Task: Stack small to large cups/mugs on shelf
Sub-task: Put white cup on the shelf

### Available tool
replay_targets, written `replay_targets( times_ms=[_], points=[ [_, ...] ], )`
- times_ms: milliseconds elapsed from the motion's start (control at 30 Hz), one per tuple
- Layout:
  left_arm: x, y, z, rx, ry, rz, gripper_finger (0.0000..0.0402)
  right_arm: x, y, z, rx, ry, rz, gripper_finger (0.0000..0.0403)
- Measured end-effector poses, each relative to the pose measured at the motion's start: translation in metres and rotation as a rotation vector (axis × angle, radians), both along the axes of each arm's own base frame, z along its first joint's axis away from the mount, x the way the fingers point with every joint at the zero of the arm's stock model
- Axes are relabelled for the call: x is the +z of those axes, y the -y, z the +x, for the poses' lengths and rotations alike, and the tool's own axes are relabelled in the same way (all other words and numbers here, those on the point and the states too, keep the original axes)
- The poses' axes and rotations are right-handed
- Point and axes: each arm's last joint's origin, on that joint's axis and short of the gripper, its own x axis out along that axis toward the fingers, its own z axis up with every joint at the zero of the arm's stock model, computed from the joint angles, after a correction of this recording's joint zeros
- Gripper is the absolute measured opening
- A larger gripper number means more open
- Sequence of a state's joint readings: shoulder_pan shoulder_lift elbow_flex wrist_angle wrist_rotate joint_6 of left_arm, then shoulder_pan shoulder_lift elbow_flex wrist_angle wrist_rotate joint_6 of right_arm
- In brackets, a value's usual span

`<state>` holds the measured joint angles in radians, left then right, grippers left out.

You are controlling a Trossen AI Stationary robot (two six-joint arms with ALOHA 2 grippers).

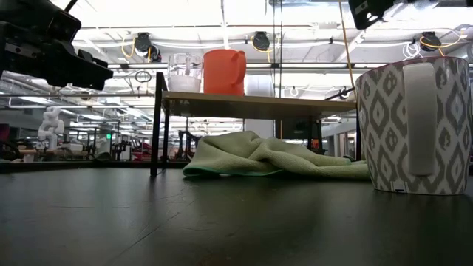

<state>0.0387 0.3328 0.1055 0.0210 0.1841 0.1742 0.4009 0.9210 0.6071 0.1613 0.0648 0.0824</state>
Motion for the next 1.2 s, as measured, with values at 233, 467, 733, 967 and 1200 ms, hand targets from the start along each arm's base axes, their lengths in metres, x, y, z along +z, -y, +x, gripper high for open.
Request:
replay_targets(
  times_ms=[233, 467, 733, 967, 1200],
  points=[
    [0.0, 0.0, 0.0, 0.0, -0.004, 0.0, 0.0026, 0.023, -0.003, 0.005, -0.037, -0.231, -0.102, 0.0193],
    [0.0, 0.0, 0.0, 0.0, -0.004, 0.0, 0.0026, 0.029, 0.002, 0.003, -0.09, -0.43, -0.109, 0.0196],
    [0.0, 0.0, 0.0, -0.001, -0.002, 0.006, 0.0026, 0.017, 0.01, 0.005, -0.191, -0.605, -0.064, 0.0196],
    [0.0, 0.0, 0.0, -0.001, -0.002, 0.007, 0.0026, 0.006, 0.009, 0.014, -0.162, -0.708, 0.038, 0.0196],
    [0.0, 0.0, 0.0, -0.001, -0.001, 0.01, 0.0026, -0.006, 0.004, 0.023, -0.16, -0.793, 0.072, 0.0196]
  ],
)
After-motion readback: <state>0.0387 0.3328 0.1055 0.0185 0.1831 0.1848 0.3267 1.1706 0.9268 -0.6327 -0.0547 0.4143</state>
